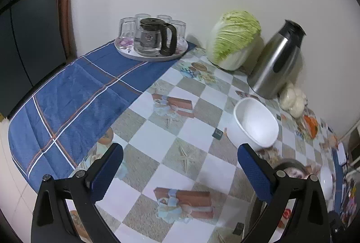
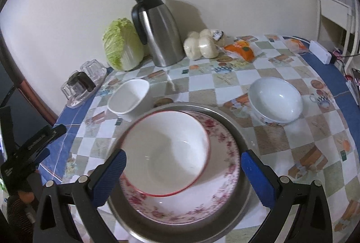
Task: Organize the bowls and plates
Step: 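Move the right gripper toward the white square bowl, then grasp the rim of the white square bowl with the right gripper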
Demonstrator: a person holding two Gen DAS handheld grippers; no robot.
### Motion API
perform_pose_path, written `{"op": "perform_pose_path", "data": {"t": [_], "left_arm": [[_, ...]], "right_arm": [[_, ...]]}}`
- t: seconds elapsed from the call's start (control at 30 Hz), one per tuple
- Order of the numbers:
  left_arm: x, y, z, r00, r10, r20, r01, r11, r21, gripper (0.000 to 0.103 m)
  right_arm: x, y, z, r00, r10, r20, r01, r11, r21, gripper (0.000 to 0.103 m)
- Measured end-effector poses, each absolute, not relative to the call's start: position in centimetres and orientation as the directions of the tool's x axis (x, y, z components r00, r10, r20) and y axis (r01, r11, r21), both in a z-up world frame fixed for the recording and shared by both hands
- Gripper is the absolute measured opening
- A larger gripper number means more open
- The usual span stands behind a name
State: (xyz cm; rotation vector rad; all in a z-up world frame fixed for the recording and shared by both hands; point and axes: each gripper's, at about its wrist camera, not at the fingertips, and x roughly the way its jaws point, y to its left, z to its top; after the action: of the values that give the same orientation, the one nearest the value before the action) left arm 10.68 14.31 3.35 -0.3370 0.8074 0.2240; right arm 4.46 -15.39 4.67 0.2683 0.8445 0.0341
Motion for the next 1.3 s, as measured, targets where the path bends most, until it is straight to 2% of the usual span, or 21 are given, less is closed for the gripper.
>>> {"op": "perform_pose_path", "data": {"t": [0.37, 0.57, 0.77, 0.93, 1.07, 1.3], "left_arm": [[12.1, 16.0, 2.6, 0.665, 0.067, -0.743, -0.350, 0.908, -0.231, 0.102], [12.8, 17.0, 2.0, 0.664, 0.036, -0.747, -0.354, 0.895, -0.272, 0.102], [13.6, 17.6, 1.5, 0.670, -0.004, -0.742, -0.348, 0.881, -0.319, 0.102], [14.6, 17.9, 1.5, 0.680, -0.049, -0.732, -0.333, 0.868, -0.368, 0.102], [16.0, 17.8, 1.5, 0.673, -0.107, -0.732, -0.295, 0.869, -0.398, 0.102], [18.5, 18.3, 0.3, 0.662, -0.158, -0.733, -0.281, 0.854, -0.437, 0.102]], "right_arm": [[5.5, -11.5, 7.7, 0.649, 0.171, -0.741, 0.045, 0.964, 0.262, 0.103], [7.1, -10.1, 11.2, 0.639, 0.206, -0.741, 0.046, 0.952, 0.304, 0.103], [9.0, -7.7, 14.9, 0.646, 0.189, -0.739, 0.027, 0.963, 0.269, 0.103], [12.0, -6.1, 16.3, 0.606, 0.250, -0.756, 0.021, 0.944, 0.329, 0.103], [14.8, -4.9, 16.2, 0.592, 0.197, -0.781, 0.044, 0.960, 0.276, 0.103], [19.8, -5.2, 10.8, 0.505, 0.138, -0.852, 0.134, 0.963, 0.236, 0.103]]}}
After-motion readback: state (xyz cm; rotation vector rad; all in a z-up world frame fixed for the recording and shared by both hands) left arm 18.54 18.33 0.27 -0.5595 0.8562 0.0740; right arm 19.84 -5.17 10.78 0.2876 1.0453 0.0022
